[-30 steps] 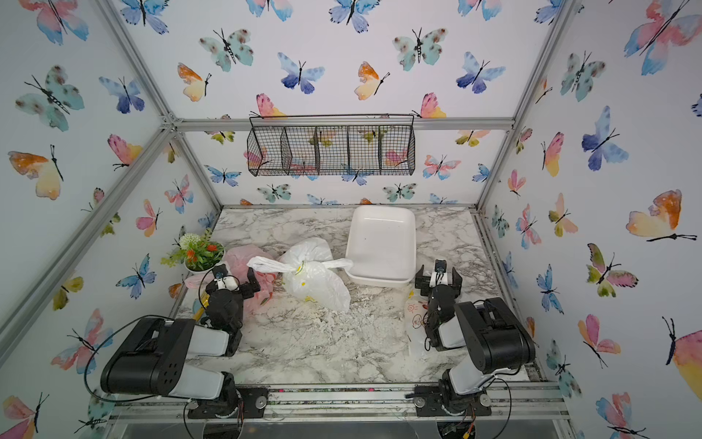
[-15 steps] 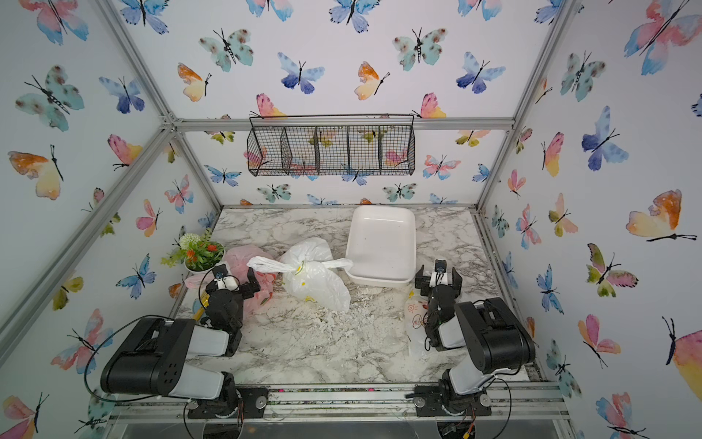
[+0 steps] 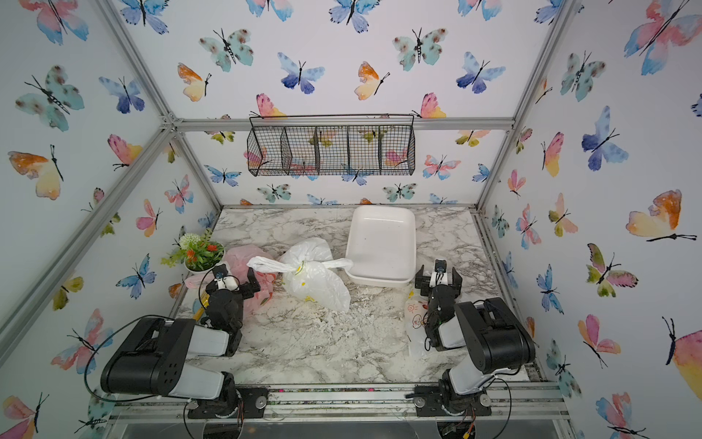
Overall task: Place the pears into plastic bags & tie knots
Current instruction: Reset both arms
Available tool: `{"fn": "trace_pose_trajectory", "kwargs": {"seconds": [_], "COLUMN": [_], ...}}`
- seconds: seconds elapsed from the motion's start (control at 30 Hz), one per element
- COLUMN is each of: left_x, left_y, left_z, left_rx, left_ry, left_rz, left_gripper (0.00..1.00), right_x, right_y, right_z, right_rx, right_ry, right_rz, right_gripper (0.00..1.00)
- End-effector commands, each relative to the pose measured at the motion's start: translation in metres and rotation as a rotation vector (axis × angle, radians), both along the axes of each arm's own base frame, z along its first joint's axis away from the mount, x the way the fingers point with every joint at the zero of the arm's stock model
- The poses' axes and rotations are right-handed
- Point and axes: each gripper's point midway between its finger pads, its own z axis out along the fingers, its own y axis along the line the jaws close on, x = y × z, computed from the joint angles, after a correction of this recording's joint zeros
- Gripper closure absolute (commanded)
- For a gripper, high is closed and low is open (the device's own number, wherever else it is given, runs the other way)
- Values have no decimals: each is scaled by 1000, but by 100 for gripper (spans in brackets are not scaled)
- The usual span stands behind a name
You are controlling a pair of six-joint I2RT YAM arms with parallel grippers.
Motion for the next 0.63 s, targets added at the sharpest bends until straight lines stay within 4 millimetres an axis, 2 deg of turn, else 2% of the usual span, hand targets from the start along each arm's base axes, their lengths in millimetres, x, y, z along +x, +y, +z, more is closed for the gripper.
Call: {"fn": "trace_pose_trajectory", "kwargs": {"seconds": [0.0, 0.6], "left_x": [0, -3], "left_y": [-2, -11], "left_z": [2, 4], "left_rx": [5, 37], "left_ry": [-11, -21], "left_rz": [-15, -48], "left_gripper": [2, 2], "right_x": [3, 3], "right_y": [0, 0], "right_z": [2, 1], "right_rx": [14, 14], "right_ry": [-5, -3], "right_rz": [1, 1], "right_gripper": [2, 2]}}
